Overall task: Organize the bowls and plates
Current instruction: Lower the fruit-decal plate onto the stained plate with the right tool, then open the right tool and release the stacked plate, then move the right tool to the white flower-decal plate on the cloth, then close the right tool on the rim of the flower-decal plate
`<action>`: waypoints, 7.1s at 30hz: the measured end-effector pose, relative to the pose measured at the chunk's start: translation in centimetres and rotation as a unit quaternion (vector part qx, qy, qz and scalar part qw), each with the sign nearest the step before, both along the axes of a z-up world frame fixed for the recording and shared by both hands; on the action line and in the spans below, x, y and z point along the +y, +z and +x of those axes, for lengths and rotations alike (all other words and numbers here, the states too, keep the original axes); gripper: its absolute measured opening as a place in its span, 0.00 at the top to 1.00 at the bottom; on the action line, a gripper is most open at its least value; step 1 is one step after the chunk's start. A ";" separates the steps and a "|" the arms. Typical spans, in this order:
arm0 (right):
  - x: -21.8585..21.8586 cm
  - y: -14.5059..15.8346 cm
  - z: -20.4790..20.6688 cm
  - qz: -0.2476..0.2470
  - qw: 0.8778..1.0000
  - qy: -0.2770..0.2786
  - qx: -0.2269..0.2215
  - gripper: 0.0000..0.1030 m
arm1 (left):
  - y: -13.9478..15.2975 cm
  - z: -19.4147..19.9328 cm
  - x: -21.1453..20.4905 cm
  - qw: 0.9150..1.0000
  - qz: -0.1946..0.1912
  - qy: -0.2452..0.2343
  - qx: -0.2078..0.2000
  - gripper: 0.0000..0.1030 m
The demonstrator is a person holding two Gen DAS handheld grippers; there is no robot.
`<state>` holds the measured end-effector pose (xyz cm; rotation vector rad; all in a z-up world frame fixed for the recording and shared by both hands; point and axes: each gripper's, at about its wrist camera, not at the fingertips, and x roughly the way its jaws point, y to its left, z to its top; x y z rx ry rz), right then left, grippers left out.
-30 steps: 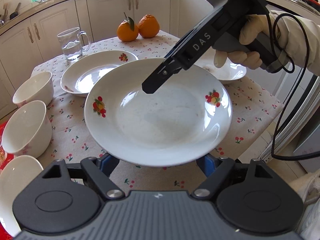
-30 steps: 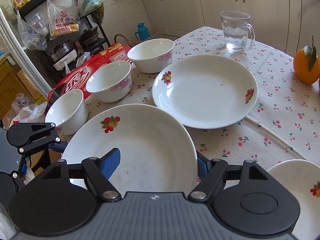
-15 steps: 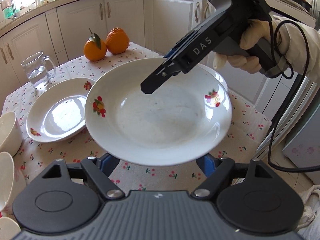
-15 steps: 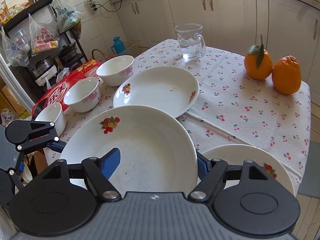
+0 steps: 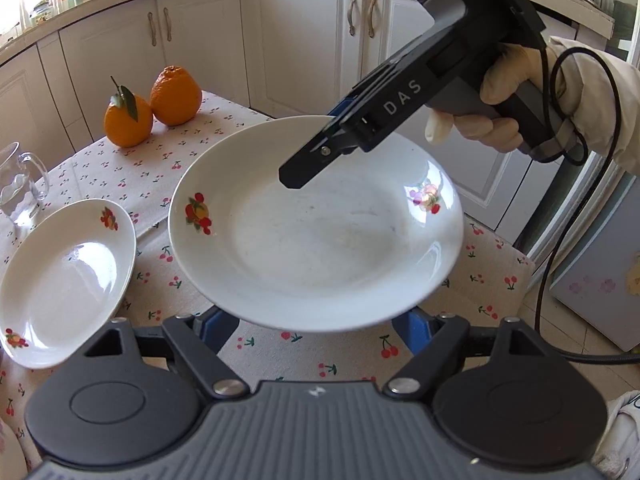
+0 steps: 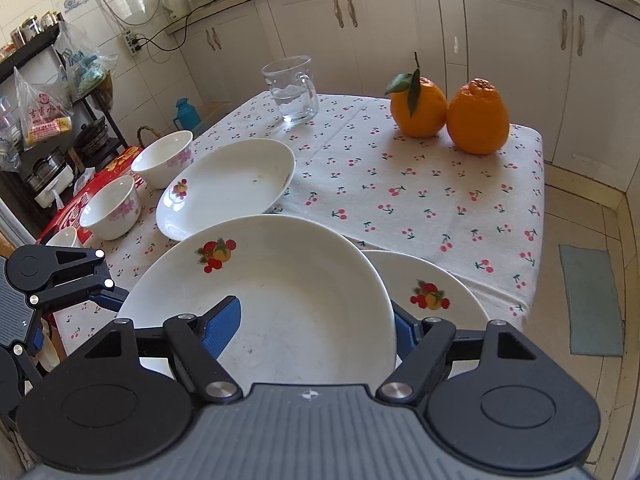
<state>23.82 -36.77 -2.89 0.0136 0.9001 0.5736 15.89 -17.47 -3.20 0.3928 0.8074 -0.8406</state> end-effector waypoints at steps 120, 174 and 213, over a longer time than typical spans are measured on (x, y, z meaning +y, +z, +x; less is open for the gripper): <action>8.2 1.7 -6.5 -0.071 0.995 -0.068 -0.026 0.00 | -3.4 1.6 9.6 0.953 0.001 0.297 -0.056 0.10; 19.6 -3.0 20.2 -0.111 0.968 0.223 0.029 0.17 | -5.1 7.7 10.6 0.940 -0.038 0.334 -0.056 0.12; 18.6 -3.9 21.4 -0.023 0.965 0.240 0.107 0.29 | -4.8 7.1 10.8 0.954 -0.009 0.293 -0.067 0.15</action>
